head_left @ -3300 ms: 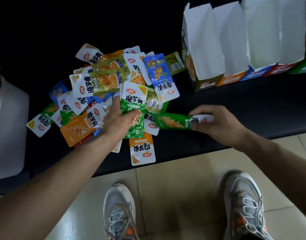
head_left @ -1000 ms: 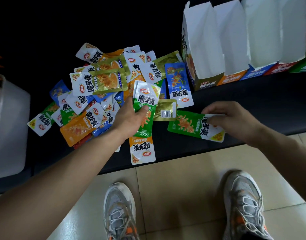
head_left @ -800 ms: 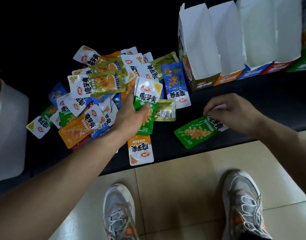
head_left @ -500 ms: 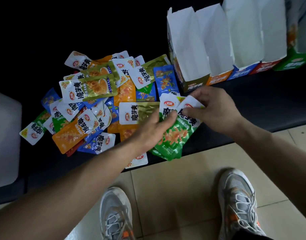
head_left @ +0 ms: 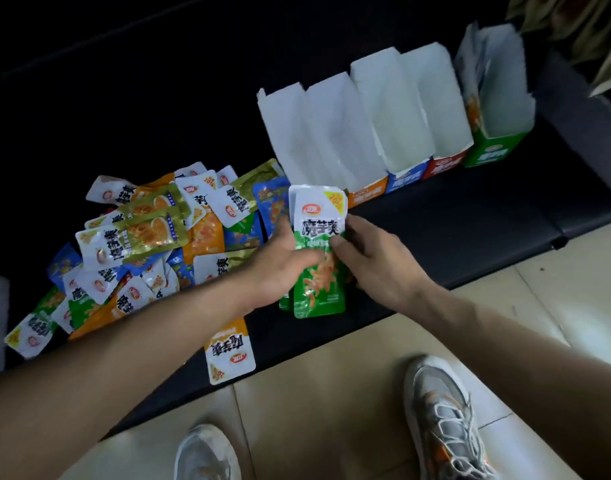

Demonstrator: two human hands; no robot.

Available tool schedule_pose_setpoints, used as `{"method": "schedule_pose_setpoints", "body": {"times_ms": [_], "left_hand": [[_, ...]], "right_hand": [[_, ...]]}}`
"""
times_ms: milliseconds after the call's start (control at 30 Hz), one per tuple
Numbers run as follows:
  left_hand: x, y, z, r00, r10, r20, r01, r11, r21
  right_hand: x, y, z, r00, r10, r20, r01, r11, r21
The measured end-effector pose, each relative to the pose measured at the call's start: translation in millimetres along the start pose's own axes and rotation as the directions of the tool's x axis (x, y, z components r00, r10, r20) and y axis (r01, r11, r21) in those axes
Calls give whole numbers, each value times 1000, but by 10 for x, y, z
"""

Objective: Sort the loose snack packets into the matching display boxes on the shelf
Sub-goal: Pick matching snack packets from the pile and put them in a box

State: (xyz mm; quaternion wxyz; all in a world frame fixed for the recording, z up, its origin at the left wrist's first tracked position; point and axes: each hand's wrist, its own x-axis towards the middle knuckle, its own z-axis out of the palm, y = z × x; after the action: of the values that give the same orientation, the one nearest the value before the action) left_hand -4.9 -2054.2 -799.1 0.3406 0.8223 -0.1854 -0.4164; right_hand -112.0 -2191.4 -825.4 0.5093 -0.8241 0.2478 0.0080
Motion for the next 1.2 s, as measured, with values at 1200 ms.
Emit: {"method": "schedule_pose_setpoints", "body": {"times_ms": [1200], "left_hand": [[2198, 2371, 1251, 730, 487, -479, -412, 873, 260]], "right_hand": [[427, 1136, -1563, 885, -25, -464, -120, 953, -279]]}}
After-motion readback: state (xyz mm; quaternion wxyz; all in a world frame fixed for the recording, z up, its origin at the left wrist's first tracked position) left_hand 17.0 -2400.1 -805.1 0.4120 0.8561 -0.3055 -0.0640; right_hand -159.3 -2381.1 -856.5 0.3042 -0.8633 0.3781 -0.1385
